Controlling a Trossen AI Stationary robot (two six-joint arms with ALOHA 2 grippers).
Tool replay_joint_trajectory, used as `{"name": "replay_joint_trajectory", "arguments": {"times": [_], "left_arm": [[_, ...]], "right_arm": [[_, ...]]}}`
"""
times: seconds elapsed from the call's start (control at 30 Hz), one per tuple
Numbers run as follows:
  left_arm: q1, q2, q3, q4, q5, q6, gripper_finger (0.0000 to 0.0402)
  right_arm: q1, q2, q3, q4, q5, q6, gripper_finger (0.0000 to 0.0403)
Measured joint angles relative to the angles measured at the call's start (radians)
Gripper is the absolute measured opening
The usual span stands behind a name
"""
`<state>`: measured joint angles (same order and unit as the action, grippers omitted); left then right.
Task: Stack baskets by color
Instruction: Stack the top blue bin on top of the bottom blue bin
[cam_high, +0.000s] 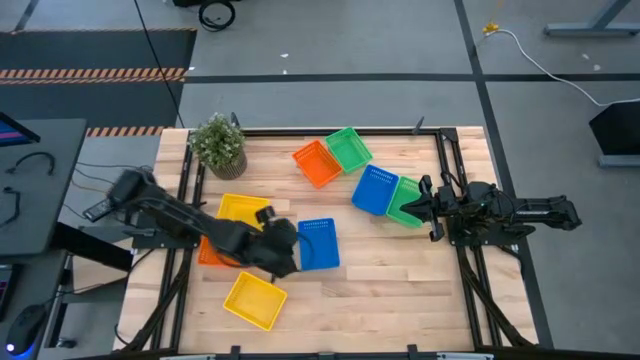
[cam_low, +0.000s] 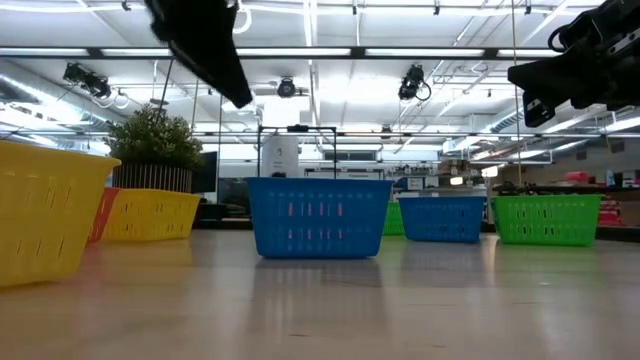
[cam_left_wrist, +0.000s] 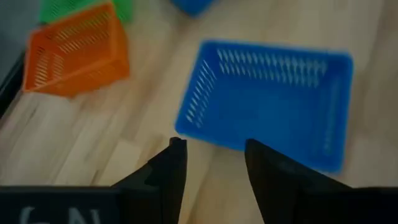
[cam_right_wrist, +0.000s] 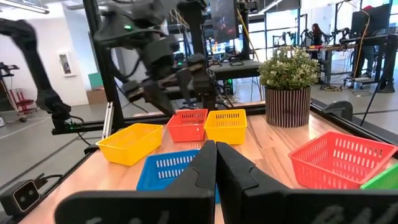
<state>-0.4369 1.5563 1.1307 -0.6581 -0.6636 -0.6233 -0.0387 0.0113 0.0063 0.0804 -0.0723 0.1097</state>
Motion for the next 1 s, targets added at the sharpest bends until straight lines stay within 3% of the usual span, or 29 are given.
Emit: {"name": "replay_joint_trajectory", "arguments": {"times": [0.17, 0.33, 0.57, 0.73, 0.87, 1.0], "left_arm": [[0.036, -0.158, -0.338, 0.547, -0.090, 0.029, 0.0152], [0.090, -0.179, -0.489, 0.898, -0.094, 0.129, 0.0144], [0.080, -0.175, -0.500, 0.911, -0.073, 0.138, 0.0142], [0.049, -0.175, -0.500, 0.909, -0.072, 0.138, 0.0142], [0.026, -0.174, -0.500, 0.909, -0.072, 0.138, 0.0142], [0.004, -0.174, -0.500, 0.908, -0.072, 0.138, 0.0142]], "right_arm": [[0.000, 0.000, 0.000, 0.001, 0.000, 0.000, 0.0008], [0.000, 0.000, 0.000, 0.002, 0.000, 0.000, 0.0008], [0.000, 0.000, 0.000, 0.105, 0.000, -0.115, 0.0008], [0.000, 0.000, 0.000, 0.304, -0.001, -0.074, 0.0008], [0.000, 0.000, 0.000, 0.387, -0.029, 0.058, 0.0008], [0.000, 0.018, 0.000, 0.385, 0.076, -0.012, 0.0008]]}}
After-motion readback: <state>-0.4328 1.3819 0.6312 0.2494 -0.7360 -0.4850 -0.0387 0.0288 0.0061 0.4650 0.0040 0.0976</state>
